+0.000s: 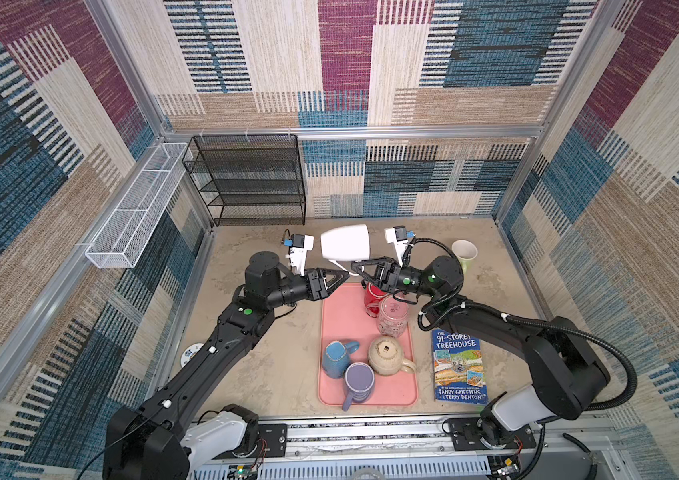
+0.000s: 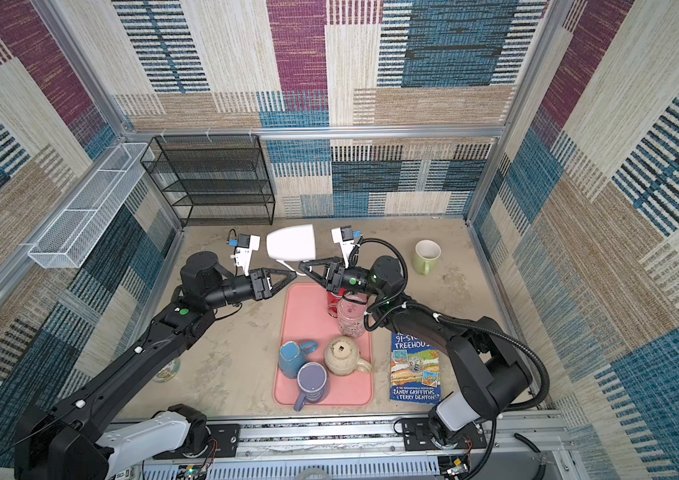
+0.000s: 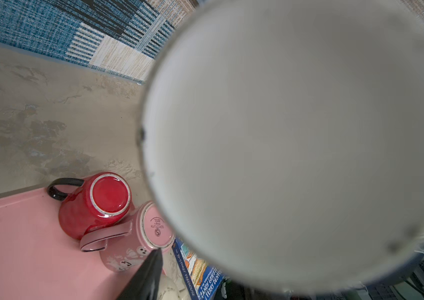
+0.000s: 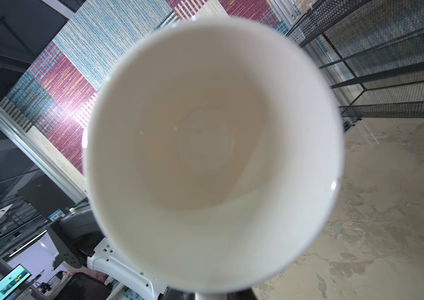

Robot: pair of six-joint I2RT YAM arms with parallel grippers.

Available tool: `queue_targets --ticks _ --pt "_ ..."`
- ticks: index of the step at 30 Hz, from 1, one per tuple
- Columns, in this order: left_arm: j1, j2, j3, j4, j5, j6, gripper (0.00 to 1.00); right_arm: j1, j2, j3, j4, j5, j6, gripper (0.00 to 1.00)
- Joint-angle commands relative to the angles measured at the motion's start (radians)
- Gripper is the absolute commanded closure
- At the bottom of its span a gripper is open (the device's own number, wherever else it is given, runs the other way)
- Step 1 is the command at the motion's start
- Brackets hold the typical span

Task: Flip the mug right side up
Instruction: 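Carry the white mug toward the green mug while the left gripper draws back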

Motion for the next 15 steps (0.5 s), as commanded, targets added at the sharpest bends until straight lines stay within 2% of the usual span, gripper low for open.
queue_targets --ticks 1,6,7,9,11,15 --pt "0.0 -0.017 0.017 -0.083 -0.035 0.071 0.38 -0.016 -0.052 0.025 -0.144 0.041 -0.132 1.0" --pt "0.001 -0.041 0.057 -0.198 -0.08 0.15 0.25 -0.037 -0.118 0.134 -0.552 0.127 -0.35 1.0" --pt "0.001 -0.043 0.066 -0.227 -0.089 0.171 0.13 -0.04 -0.132 0.152 -0.614 0.151 -0.39 1.0" --pt "0.001 -0.044 0.091 -0.288 -0.107 0.213 0.0 -0.045 -0.154 0.179 -0.722 0.2 -0.454 1.0" --pt "0.0 -0.045 0.117 -0.353 -0.123 0.257 0.01 -0.055 -0.169 0.207 -0.817 0.245 -0.503 1.0" --pt "0.0 -0.057 0.155 -0.458 -0.223 0.32 0.0 -0.075 -0.18 0.255 -0.974 0.317 -0.579 1.0"
